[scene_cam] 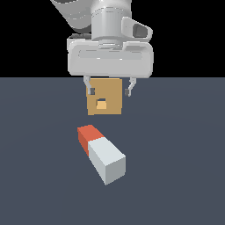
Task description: Insert the peg into the horizontal hole in a box.
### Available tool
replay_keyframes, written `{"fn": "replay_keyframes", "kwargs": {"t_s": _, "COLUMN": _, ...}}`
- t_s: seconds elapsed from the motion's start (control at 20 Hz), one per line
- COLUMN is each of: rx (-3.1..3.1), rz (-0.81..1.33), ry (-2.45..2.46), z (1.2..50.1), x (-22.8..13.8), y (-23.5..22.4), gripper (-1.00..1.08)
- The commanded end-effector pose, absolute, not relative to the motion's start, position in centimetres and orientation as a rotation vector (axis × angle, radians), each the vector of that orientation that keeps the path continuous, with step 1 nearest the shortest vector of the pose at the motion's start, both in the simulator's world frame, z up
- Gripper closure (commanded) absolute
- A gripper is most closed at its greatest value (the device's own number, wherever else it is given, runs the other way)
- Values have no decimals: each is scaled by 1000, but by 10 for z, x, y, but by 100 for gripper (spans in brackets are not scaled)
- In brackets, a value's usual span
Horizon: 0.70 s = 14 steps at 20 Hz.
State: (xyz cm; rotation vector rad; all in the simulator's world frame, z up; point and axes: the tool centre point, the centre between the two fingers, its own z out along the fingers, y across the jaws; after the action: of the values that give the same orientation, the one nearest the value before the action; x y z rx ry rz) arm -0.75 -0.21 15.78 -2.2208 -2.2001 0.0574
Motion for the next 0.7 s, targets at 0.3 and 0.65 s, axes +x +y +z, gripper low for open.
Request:
{"fn": "replay_keyframes", "kwargs": {"t_s": 0.3, "rx": -2199, "rz": 55, "ry": -2223, "z": 155, "x": -9, "y": -5, "gripper": -92}}
{"fn": "replay_keyframes", "kwargs": {"t_s": 0.65, "rx": -2117, "rz": 48, "ry": -2304, "z": 144, "x": -13, "y": -17, "gripper": -92}}
